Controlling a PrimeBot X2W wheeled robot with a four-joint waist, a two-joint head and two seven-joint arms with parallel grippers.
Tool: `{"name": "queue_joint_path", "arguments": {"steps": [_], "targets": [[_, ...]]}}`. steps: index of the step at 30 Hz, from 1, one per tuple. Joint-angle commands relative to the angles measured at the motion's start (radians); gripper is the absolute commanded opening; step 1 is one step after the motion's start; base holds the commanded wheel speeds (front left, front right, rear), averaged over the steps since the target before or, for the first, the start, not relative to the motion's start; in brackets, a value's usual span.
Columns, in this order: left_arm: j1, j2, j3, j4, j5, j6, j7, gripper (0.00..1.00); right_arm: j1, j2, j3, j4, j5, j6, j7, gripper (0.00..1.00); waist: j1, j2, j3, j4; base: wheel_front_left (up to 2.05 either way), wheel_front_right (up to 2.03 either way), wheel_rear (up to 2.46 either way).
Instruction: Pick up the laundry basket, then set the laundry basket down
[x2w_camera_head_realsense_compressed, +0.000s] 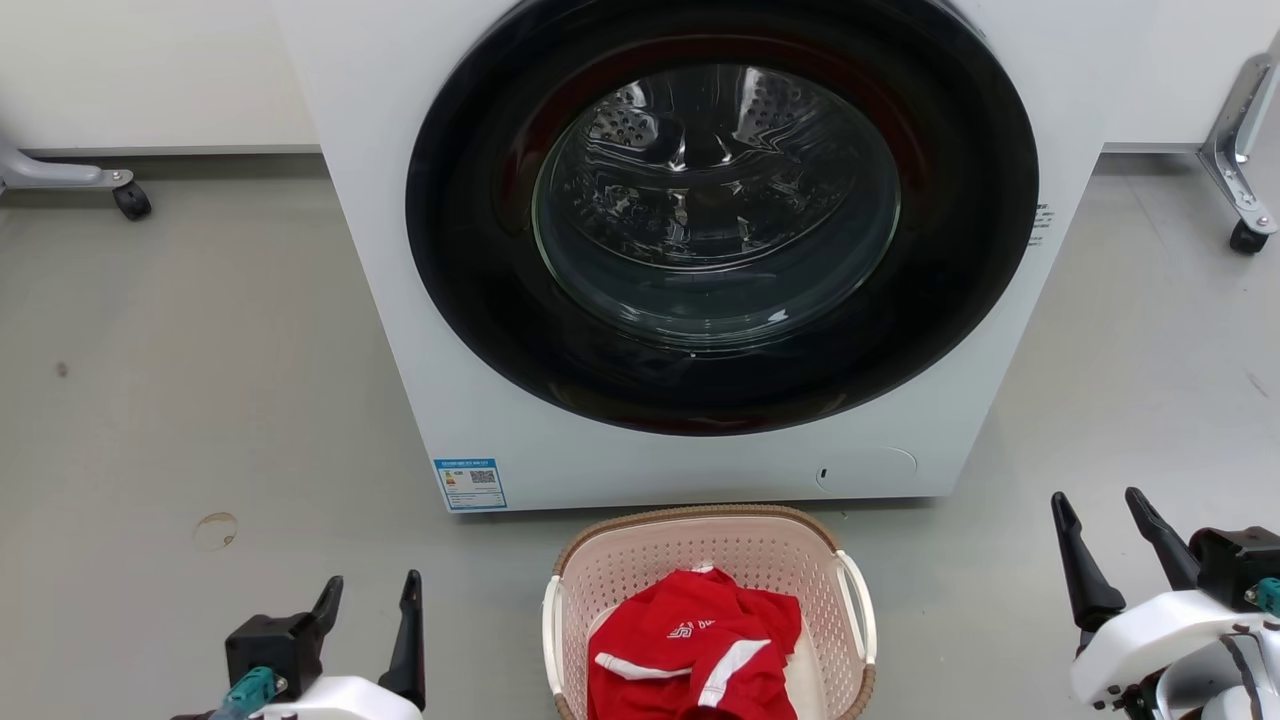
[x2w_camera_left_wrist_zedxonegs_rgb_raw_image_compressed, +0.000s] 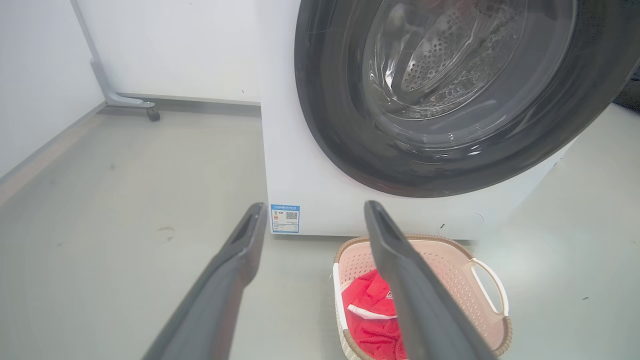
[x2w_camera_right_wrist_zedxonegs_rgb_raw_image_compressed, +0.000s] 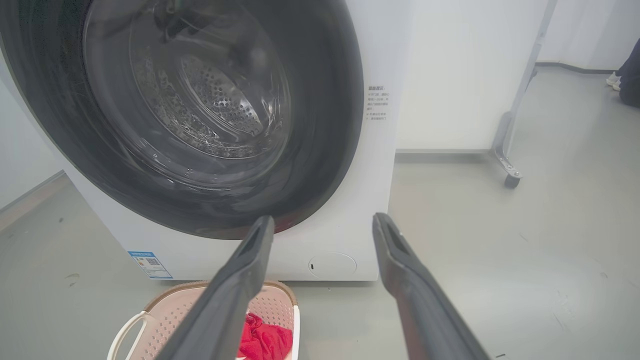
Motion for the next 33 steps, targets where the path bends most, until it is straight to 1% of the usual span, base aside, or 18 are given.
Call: {"name": "queue_joint_path", "arguments": {"steps": [1,4,8,33], "targets": [[-0.048,0.028,0.016,-0.037,0.036,0.015,0.005,1.0,-0.061,-0.026,0.026,-0.027,-0.038,0.005,-0.022,1.0,0.0,0.0,-0.001,0.001,0.0,0.0,0.0],[-0.049,0.045,-0.008,-0.055,0.063,0.025,0.038,1.0,-0.065,-0.028,0.033,-0.026,-0.078,0.005,-0.026,1.0,0.0,0.0,-0.003,0.004,0.0,0.0,0.0],[-0.052,0.052,-0.009,-0.065,0.059,0.027,0.057,1.0,-0.065,-0.028,0.034,-0.025,-0.078,0.005,-0.024,1.0,0.0,0.0,-0.004,0.005,0.0,0.0,0.0],[-0.052,0.068,-0.005,-0.073,0.044,0.039,0.063,1.0,-0.064,-0.028,0.036,-0.019,-0.068,0.005,-0.019,1.0,0.0,0.0,-0.006,0.003,0.0,0.0,0.0]]}}
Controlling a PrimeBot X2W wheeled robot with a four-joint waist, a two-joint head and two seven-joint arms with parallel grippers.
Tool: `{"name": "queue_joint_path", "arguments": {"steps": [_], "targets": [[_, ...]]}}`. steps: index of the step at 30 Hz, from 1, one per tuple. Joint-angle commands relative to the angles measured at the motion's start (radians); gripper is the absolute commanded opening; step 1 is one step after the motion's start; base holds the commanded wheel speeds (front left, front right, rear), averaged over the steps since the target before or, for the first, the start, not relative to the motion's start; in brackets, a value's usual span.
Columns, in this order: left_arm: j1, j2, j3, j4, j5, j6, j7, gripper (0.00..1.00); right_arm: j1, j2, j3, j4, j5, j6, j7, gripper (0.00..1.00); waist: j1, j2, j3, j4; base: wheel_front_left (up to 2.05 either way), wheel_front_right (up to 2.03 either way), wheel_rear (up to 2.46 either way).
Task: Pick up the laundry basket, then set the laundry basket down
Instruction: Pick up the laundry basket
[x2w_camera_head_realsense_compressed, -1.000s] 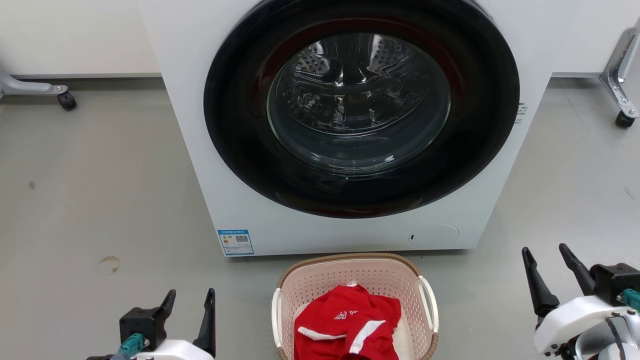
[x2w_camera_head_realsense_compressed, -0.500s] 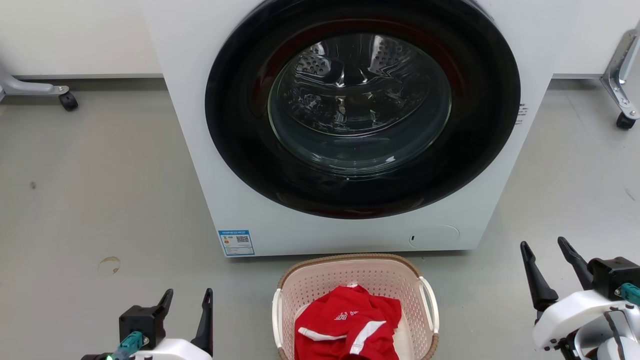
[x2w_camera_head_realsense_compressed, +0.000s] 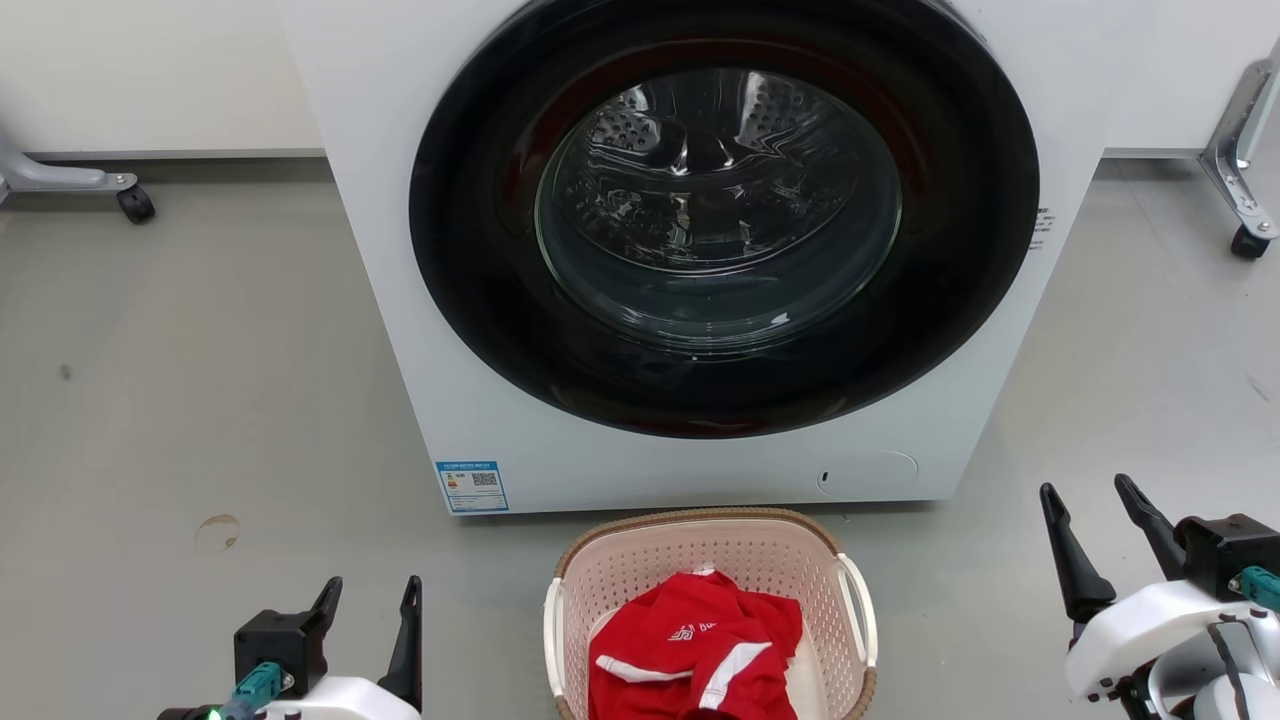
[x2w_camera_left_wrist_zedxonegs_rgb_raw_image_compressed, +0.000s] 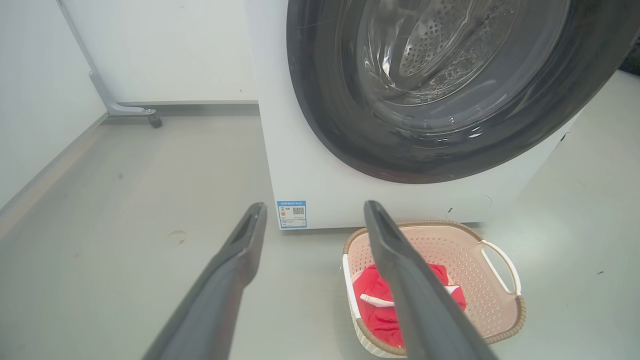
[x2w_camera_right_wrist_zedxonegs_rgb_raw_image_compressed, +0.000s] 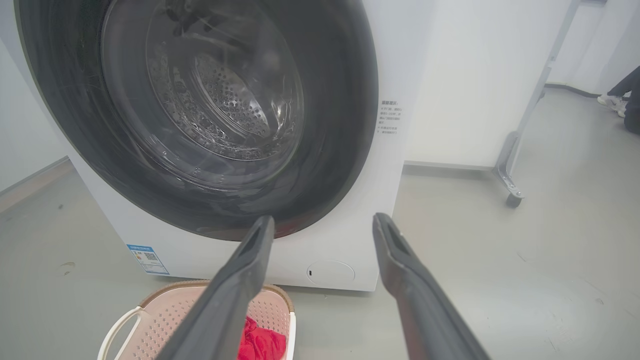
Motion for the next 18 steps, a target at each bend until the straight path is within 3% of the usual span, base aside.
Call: {"name": "queue_joint_path", "arguments": {"steps": [1,18], "targets": [[-0.051,0.019,0.038,-0.03,-0.005,0.015,-0.002,1.0,-0.044,-0.024,0.02,-0.021,0.001,0.005,-0.011,1.0,-0.0001,0.0,0.0,0.0,0.0,0.0,0.0],[-0.049,0.019,0.035,-0.031,-0.014,0.028,0.0,1.0,-0.044,-0.024,0.022,-0.02,0.007,0.005,-0.003,1.0,-0.0001,0.0,0.002,0.0,0.0,0.0,0.0]]}}
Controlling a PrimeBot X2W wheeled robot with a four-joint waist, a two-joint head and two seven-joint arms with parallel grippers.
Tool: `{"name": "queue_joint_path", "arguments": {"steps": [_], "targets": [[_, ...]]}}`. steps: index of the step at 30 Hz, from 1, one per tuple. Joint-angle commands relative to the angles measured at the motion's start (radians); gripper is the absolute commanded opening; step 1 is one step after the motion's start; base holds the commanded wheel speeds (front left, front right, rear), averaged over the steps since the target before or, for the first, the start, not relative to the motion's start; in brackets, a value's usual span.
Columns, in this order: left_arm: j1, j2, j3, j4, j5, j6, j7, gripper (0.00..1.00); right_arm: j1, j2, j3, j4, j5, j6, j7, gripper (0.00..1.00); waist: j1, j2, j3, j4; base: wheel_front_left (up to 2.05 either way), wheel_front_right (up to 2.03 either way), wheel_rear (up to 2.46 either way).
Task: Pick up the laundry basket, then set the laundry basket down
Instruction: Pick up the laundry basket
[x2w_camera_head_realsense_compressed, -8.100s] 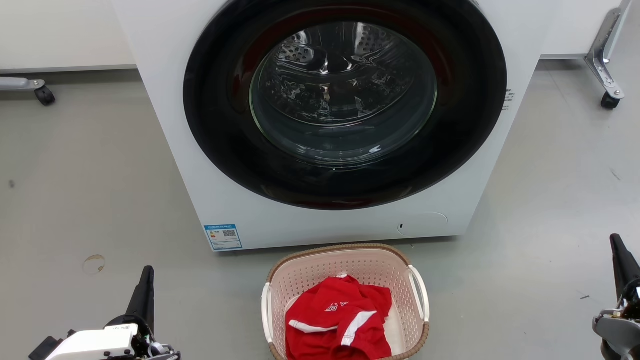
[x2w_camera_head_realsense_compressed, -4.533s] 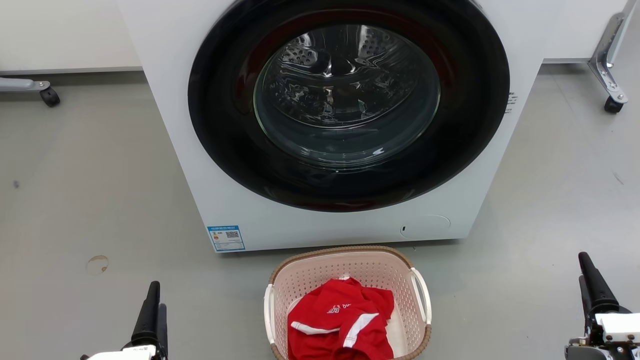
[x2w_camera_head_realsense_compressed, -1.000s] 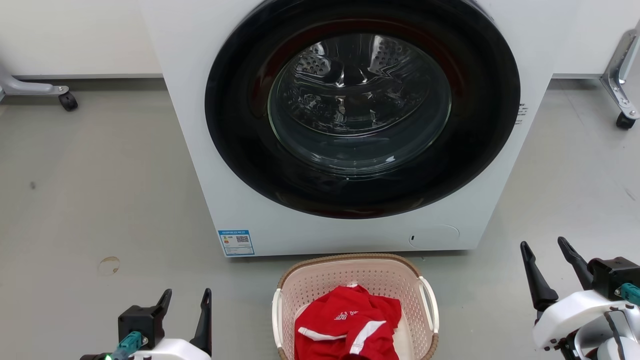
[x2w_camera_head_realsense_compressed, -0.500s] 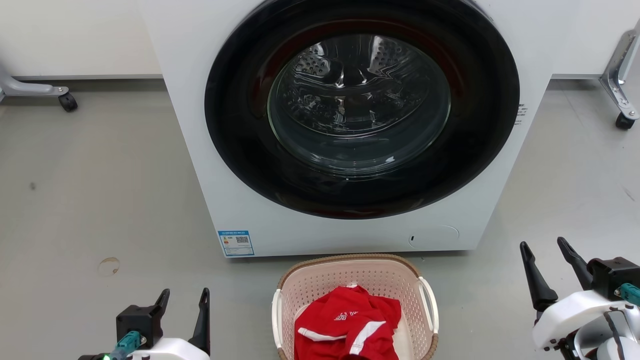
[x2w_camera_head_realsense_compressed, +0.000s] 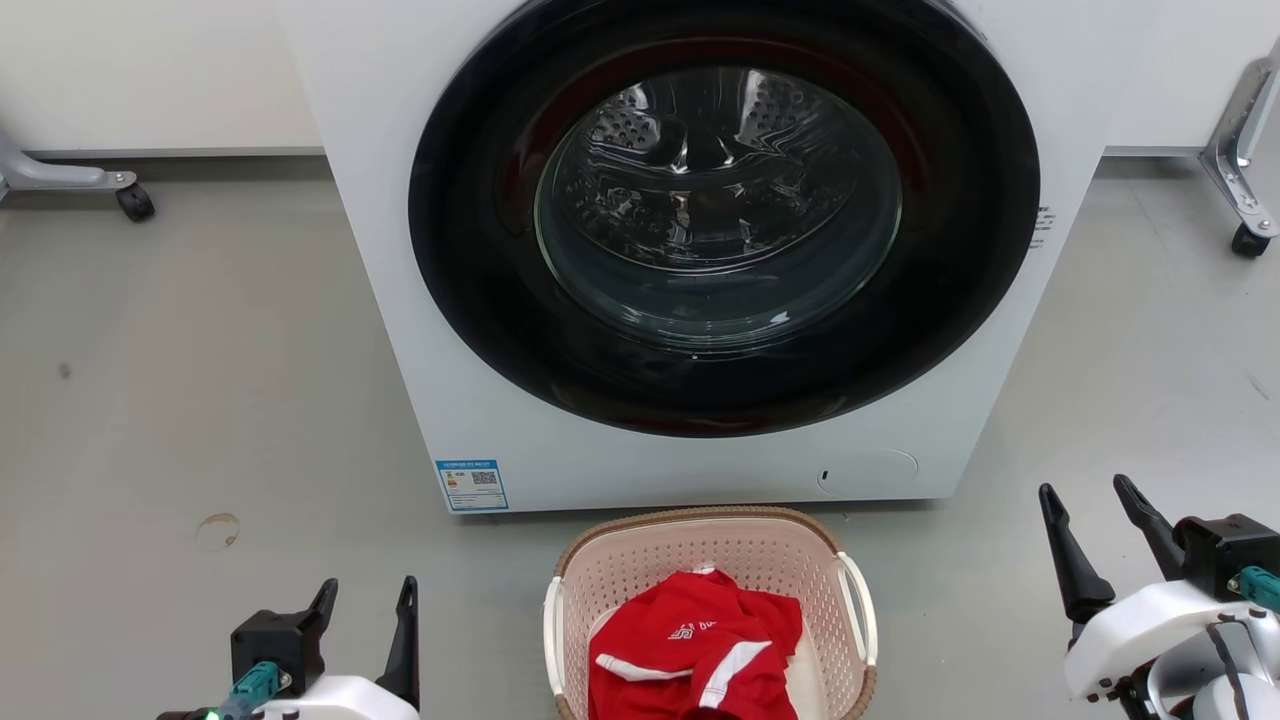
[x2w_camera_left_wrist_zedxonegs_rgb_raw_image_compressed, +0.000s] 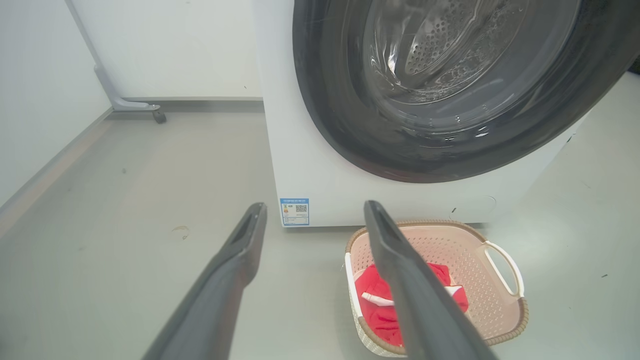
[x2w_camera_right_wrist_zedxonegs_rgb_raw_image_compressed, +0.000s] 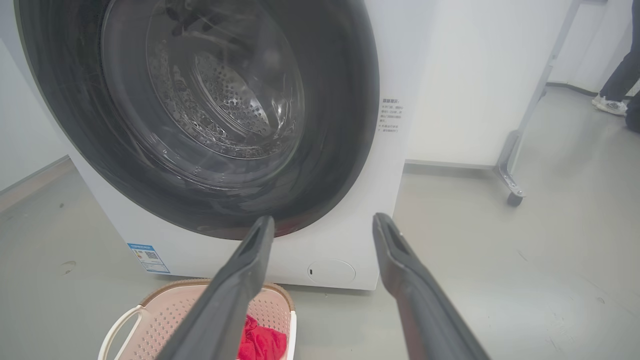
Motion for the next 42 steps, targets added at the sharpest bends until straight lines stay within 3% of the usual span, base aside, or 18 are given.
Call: {"name": "queue_joint_path", "arguments": {"steps": [1,18,42], "targets": [[-0.049,0.018,0.035,-0.03,-0.006,0.01,-0.003,1.0,-0.044,-0.024,0.02,-0.021,0.005,0.005,-0.004,1.0,0.0,0.0,0.001,0.0,0.0,0.0,0.0],[-0.064,0.007,0.016,-0.026,-0.008,0.011,0.0,1.0,-0.042,-0.024,0.022,-0.034,0.011,0.005,0.013,1.0,0.0,0.0,0.053,0.005,0.0,0.0,0.0],[-0.286,-0.103,0.003,0.127,-0.029,-0.063,-0.121,1.0,-0.157,-0.069,0.02,-0.043,0.05,0.005,-0.02,1.0,0.0,0.0,0.462,0.021,0.0,0.0,0.0]]}}
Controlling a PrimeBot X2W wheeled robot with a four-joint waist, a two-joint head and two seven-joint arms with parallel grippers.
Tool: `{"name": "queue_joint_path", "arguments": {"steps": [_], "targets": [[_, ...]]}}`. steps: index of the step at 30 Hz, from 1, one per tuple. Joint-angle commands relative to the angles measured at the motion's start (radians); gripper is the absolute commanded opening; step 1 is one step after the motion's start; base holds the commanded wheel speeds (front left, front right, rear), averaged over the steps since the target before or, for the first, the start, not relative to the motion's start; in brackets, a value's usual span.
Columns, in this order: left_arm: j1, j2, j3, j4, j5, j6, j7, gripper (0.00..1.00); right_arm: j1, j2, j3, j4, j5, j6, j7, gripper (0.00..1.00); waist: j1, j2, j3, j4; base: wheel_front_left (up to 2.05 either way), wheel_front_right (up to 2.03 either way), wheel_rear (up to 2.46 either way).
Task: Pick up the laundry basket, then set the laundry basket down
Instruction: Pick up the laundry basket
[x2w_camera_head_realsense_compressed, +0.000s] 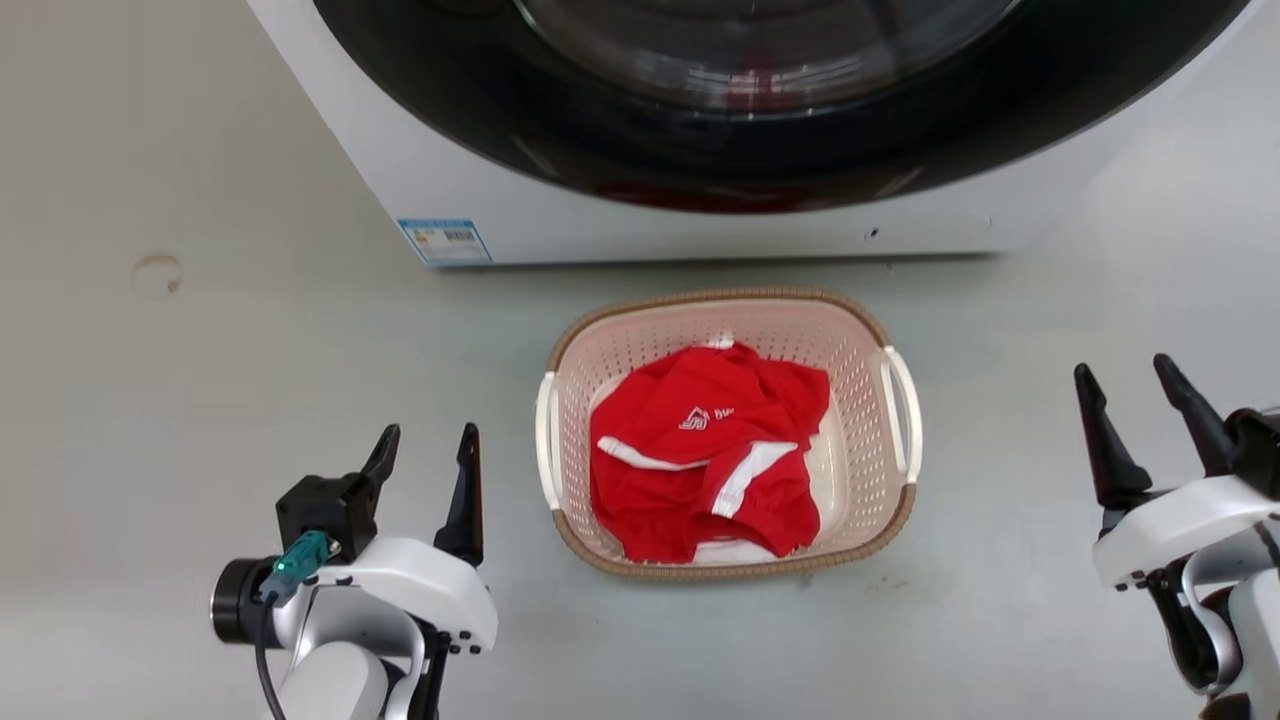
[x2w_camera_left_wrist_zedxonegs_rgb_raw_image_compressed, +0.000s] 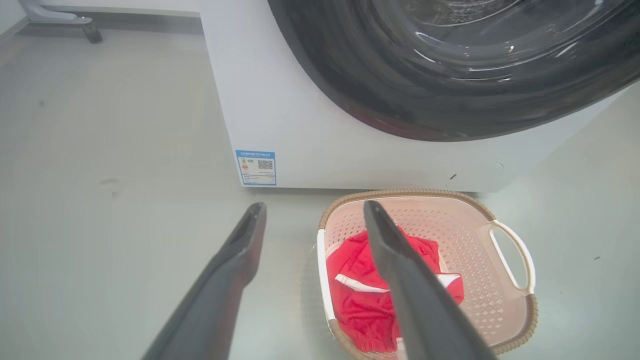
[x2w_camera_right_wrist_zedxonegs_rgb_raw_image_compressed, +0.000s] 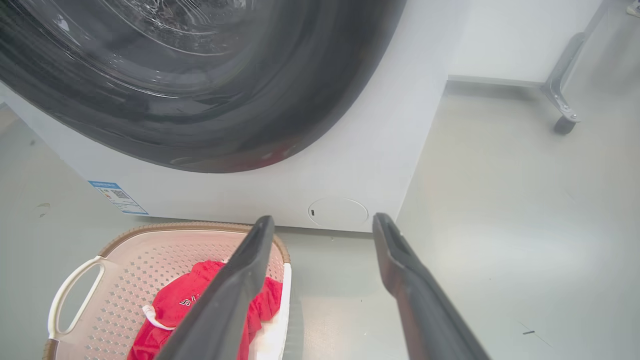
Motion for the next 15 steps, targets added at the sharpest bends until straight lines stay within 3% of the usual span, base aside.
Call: {"name": "queue_joint_path", "arguments": {"steps": [1,15], "targets": [[-0.054,0.006,0.03,0.0,-0.004,-0.013,-0.021,1.0,-0.034,-0.026,0.019,-0.008,0.017,0.004,-0.023,1.0,0.0,0.0,0.075,0.003,0.0,0.0,0.0],[-0.229,-0.07,0.01,0.175,-0.016,-0.093,-0.102,1.0,-0.123,-0.072,0.065,0.045,0.073,0.004,-0.09,1.0,0.0,0.0,0.315,0.034,0.0,0.0,0.0]]}}
